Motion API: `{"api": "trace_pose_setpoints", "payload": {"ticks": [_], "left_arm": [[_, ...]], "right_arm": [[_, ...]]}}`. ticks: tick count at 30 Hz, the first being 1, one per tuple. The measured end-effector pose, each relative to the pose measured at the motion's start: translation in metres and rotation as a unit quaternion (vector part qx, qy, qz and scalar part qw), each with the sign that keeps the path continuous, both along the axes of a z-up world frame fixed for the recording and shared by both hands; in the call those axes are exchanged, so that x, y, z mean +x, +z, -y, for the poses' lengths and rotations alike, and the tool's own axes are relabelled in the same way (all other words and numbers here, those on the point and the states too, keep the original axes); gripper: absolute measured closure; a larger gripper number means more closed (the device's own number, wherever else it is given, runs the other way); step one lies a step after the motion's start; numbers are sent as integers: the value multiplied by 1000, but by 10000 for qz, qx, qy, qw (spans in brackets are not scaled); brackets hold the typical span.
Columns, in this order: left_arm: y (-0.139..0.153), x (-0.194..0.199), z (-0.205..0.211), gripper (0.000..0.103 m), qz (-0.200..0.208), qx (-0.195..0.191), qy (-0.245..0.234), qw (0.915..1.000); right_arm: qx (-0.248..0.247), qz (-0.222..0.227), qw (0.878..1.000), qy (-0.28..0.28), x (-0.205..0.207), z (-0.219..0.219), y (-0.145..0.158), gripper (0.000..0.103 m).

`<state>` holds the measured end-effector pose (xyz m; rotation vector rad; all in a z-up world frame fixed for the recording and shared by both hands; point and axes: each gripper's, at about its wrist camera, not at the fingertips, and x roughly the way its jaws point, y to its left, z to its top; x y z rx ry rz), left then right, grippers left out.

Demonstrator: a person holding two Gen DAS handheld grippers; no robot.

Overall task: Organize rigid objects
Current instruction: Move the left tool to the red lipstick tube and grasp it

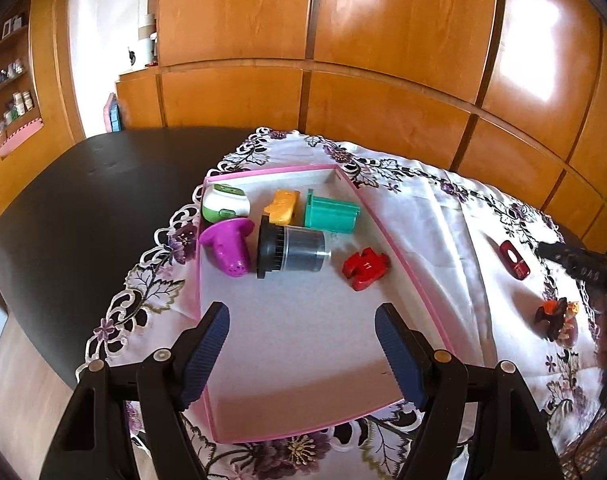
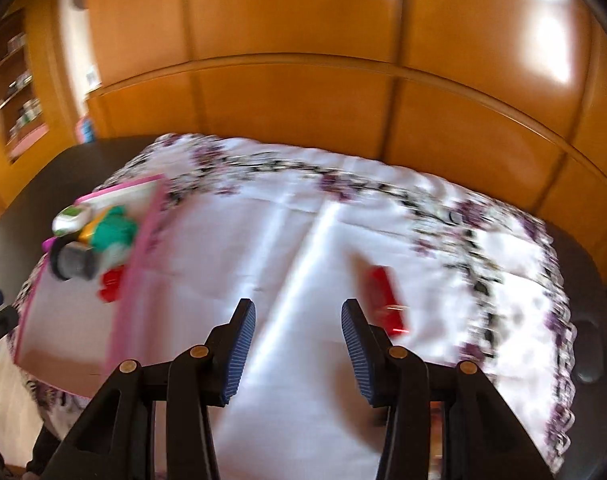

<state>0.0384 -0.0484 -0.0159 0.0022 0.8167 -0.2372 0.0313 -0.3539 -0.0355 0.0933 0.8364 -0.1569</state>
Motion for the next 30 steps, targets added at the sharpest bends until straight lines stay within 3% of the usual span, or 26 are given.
{"api": "trace_pose_setpoints", "payload": {"ticks": [6, 10, 12, 17, 30], "left_arm": [[9, 0, 11, 27, 124, 21, -152, 9998], [16, 0, 33, 27, 198, 57, -491, 9986], [19, 0, 46, 27, 220, 68, -683, 9974], [18, 5, 93, 27, 101, 62, -1236, 9923], [-6, 27, 210, 34, -760, -80, -2224, 9720]], "right_arm": [[56, 144, 9921, -1248, -25, 83, 7, 58], [454, 122, 9716, -2320, -45, 139, -6, 58], [770, 113, 9631, -2575, -51, 152, -11, 58], [1012, 122, 9604, -2594, -53, 158, -13, 58], [1193, 113, 9601, -2525, -50, 157, -15, 58]]}}
